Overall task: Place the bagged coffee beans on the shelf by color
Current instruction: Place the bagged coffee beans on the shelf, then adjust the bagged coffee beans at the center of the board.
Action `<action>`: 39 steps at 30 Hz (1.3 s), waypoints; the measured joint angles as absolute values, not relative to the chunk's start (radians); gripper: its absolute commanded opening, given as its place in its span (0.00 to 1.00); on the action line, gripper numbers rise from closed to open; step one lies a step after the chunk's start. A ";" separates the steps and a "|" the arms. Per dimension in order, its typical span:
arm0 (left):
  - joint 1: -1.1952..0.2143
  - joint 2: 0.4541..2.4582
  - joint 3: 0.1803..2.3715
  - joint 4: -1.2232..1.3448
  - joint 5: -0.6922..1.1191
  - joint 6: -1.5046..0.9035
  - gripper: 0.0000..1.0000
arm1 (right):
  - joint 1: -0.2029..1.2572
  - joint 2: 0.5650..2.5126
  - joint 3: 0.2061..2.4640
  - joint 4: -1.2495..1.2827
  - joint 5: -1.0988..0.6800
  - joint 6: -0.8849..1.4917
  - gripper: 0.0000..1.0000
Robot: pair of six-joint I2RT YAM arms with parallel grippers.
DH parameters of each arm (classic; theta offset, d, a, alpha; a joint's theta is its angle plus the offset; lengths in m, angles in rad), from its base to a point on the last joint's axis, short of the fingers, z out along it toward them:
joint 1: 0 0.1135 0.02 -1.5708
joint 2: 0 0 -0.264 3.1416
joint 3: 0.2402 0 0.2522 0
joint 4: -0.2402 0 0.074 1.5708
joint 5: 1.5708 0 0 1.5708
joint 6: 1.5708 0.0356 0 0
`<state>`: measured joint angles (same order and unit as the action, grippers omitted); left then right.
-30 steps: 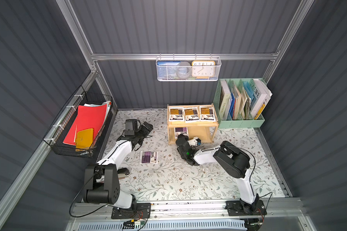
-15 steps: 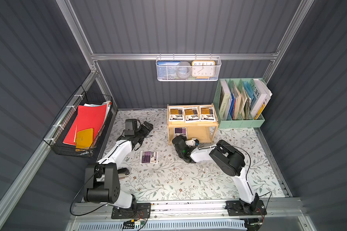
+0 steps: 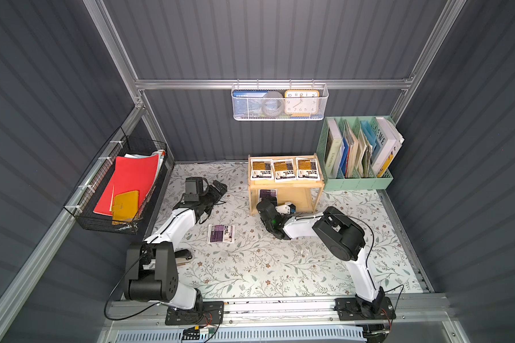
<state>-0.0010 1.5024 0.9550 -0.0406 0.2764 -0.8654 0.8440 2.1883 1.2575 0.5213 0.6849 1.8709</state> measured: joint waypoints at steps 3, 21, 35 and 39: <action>-0.001 1.501 0.953 -0.041 0.277 -0.863 1.00 | 0.844 2.173 1.246 0.519 0.673 1.864 0.77; -0.001 1.463 0.952 -0.044 0.273 -0.841 1.00 | 0.842 2.048 1.116 0.486 0.649 1.816 0.88; -0.001 1.380 0.939 -0.142 0.199 -0.791 1.00 | 0.813 1.885 0.911 0.526 0.583 1.702 0.88; -0.001 1.346 0.901 -0.170 0.167 -0.776 1.00 | 0.813 1.786 0.861 0.522 0.518 1.633 0.88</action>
